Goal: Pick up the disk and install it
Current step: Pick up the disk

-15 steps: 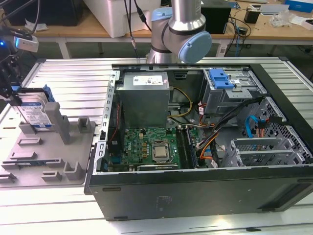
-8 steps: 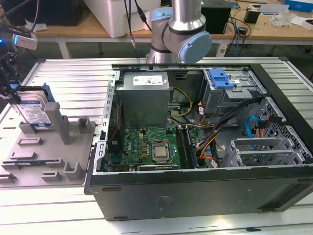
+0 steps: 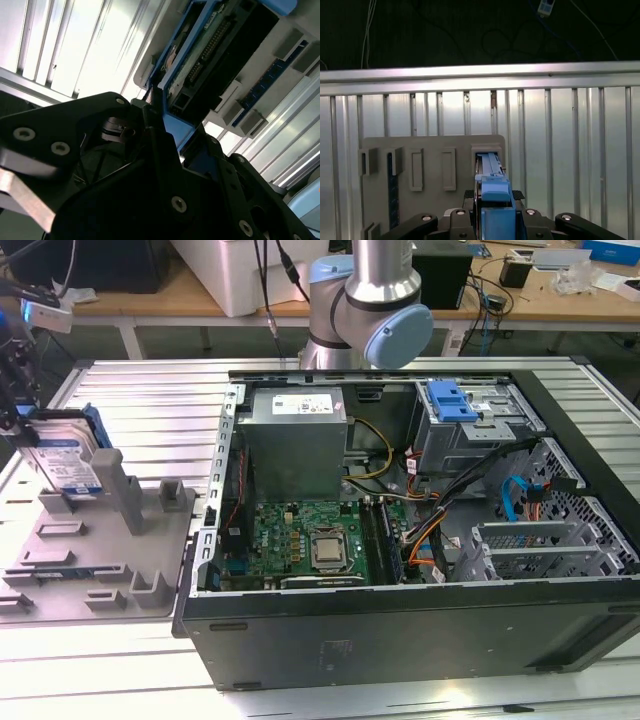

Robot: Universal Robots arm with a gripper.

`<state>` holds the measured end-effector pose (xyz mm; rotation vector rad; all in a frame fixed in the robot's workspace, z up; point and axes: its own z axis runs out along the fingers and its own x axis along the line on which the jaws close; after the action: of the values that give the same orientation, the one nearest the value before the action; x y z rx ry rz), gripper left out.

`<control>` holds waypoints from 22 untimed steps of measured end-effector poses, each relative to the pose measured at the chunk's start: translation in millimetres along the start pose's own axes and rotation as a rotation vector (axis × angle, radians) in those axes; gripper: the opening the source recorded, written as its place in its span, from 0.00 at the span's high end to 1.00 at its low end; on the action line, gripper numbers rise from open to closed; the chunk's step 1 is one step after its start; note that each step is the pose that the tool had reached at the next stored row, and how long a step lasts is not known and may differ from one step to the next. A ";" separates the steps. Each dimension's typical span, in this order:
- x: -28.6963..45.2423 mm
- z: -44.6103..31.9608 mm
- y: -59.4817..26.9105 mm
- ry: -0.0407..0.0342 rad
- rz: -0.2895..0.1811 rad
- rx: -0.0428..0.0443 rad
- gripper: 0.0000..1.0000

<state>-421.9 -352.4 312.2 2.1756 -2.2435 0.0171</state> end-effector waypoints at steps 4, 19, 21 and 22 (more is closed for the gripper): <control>0.1 -6.6 0.0 0.0005 0.000 0.0001 0.63; 0.6 -30.8 0.1 0.0051 0.000 0.0003 0.63; 0.7 -35.9 0.1 0.0065 0.000 0.0004 0.63; 0.7 -37.6 0.1 0.0072 0.000 0.0004 0.63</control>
<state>-421.9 -352.4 349.8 2.1721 -2.2399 0.0253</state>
